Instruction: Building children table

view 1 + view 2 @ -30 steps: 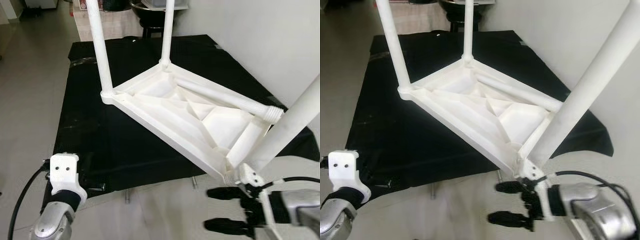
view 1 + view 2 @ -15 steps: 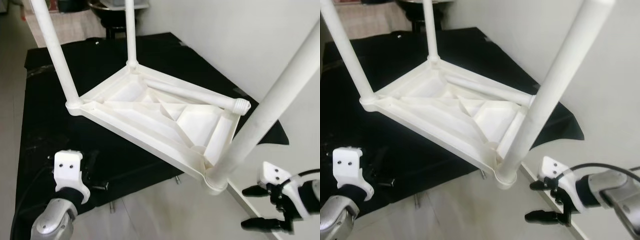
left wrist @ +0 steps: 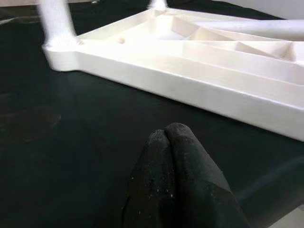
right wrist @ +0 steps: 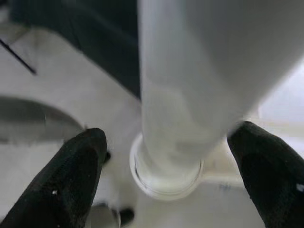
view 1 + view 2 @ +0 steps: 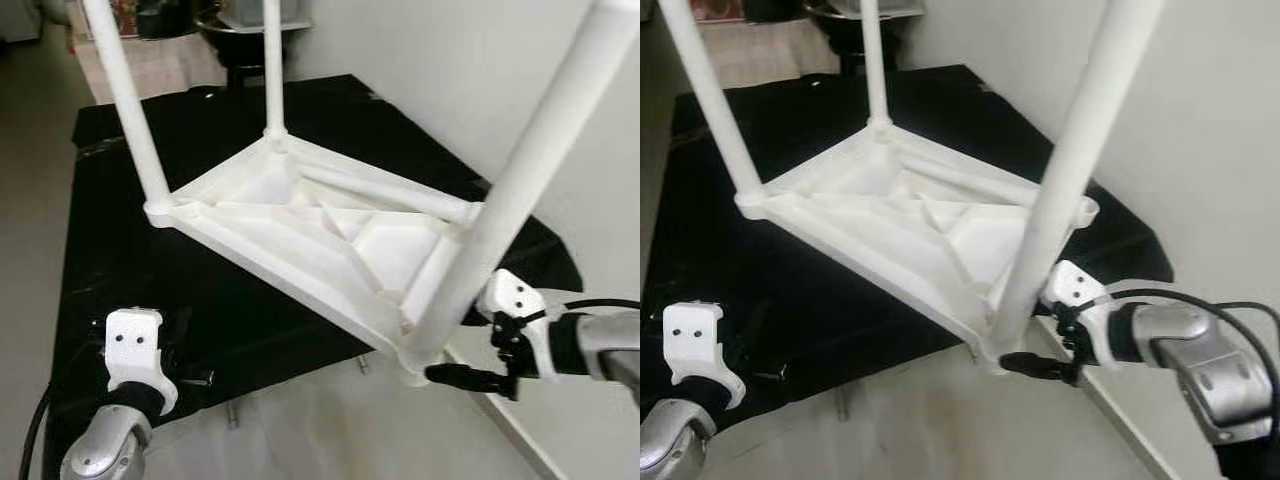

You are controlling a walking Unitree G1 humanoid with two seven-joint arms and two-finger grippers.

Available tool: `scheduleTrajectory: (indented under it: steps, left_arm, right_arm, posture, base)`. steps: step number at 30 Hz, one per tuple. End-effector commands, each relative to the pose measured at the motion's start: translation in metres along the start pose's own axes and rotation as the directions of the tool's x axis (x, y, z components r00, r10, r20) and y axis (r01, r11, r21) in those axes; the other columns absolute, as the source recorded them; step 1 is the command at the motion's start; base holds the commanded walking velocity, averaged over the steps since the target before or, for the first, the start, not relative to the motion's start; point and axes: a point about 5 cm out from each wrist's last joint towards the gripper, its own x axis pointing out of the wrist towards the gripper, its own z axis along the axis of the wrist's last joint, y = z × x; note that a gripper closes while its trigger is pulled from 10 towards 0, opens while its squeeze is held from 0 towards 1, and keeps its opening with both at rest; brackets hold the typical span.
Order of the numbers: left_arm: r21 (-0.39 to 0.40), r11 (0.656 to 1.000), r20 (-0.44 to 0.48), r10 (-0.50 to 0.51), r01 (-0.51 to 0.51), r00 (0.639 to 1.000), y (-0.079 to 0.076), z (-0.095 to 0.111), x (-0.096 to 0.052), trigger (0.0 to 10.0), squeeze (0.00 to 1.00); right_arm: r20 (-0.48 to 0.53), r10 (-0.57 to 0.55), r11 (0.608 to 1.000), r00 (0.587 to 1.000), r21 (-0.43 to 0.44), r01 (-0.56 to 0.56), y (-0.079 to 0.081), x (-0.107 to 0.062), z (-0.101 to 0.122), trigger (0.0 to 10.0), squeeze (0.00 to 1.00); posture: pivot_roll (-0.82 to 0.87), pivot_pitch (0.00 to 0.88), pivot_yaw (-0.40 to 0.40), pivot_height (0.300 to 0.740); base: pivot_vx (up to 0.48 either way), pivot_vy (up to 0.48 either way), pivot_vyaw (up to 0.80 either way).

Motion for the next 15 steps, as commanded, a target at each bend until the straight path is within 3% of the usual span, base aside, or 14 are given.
scheduleTrajectory:
  steps: [1,7,8,10,12,15]
  left_arm:
    - [0.005,1.0,-0.015,-0.006,0.006,1.0,-0.001,-0.003,0.0,10.0,0.0]
    - [0.004,1.0,-0.013,-0.003,0.003,1.0,-0.002,-0.002,0.0,10.0,0.0]
    - [0.004,1.0,-0.012,0.0,0.0,1.0,-0.003,-0.002,-0.001,10.0,0.0]
    - [0.004,1.0,-0.011,0.0,0.0,1.0,-0.003,-0.002,-0.001,10.0,0.0]
    - [0.002,1.0,-0.01,0.001,-0.001,1.0,-0.004,-0.002,-0.001,10.0,0.0]
    - [0.002,1.0,-0.01,0.002,-0.002,1.0,-0.004,-0.002,-0.001,10.0,0.0]
  right_arm:
    - [0.041,0.071,0.996,0.997,-0.058,-0.069,0.01,0.013,0.012,10.0,0.0]
    - [0.116,0.082,0.991,0.99,-0.111,-0.069,0.005,0.041,0.031,10.0,0.0]
    - [0.161,0.102,0.986,0.982,-0.147,-0.079,0.005,0.057,0.045,10.0,0.0]
    - [0.173,0.109,0.984,0.979,-0.156,-0.082,0.005,0.061,0.049,10.0,0.0]
    - [0.219,0.124,0.98,0.968,-0.183,-0.084,0.008,0.079,0.064,10.0,0.0]
    - [0.242,0.125,0.978,0.962,-0.194,-0.078,0.009,0.089,0.071,10.0,0.0]
  posture:
    - [-0.08,0.104,-0.053,0.74]
    - [-0.06,0.099,-0.056,0.74]
    - [-0.06,0.096,-0.055,0.74]
    - [-0.06,0.096,-0.055,0.74]
    - [-0.05,0.09,-0.055,0.74]
    - [-0.04,0.088,-0.056,0.74]
  base:
    - [0.0,0.0,0.0]
    - [0.0,0.0,0.0]
    - [0.0,0.0,0.0]
    - [0.0,0.0,0.0]
    - [0.0,0.0,0.0]
    - [0.0,0.0,0.0]
